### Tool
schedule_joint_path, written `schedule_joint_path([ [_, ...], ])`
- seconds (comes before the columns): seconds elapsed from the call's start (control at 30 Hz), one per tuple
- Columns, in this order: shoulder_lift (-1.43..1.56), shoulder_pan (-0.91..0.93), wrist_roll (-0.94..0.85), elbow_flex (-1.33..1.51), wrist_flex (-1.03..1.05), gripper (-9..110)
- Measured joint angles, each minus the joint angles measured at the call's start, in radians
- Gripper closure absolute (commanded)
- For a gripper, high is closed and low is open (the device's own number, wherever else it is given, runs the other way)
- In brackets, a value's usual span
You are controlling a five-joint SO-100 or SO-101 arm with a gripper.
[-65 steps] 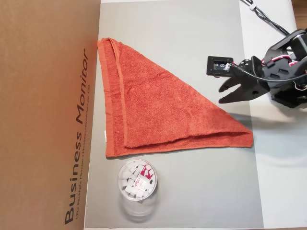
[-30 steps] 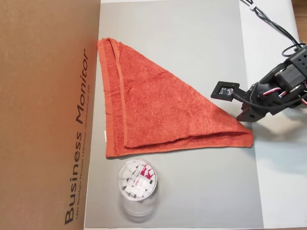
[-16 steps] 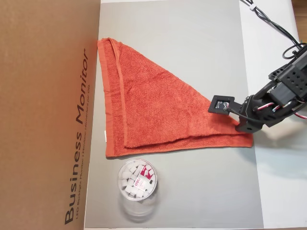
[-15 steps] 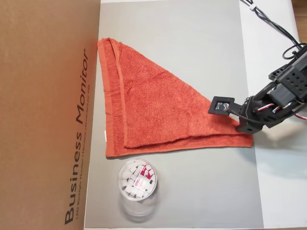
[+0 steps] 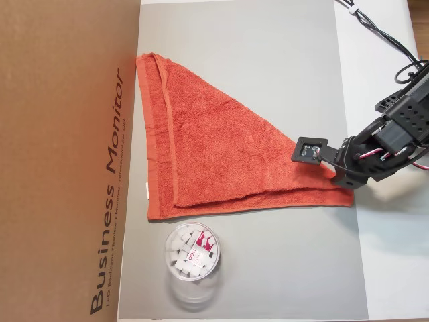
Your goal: Fold the blanket.
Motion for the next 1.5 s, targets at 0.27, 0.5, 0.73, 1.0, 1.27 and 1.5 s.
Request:
schedule_joint_path([
  [0.27, 0.0, 0.106, -0.052, -0.264, 0.31, 88],
  [0.5, 0.0, 0.19, -0.252, -0.471, 0.486, 88],
  [0.73, 0.0, 0.276, -0.69, -0.541, 0.495, 87],
  [1.0, 0.0, 0.287, -1.304, -0.541, 0.495, 88],
  [1.27, -0.002, 0.153, -1.798, -0.422, 0.426, 88],
  [1.5, -0.002, -0.014, -1.994, -0.27, 0.336, 88],
])
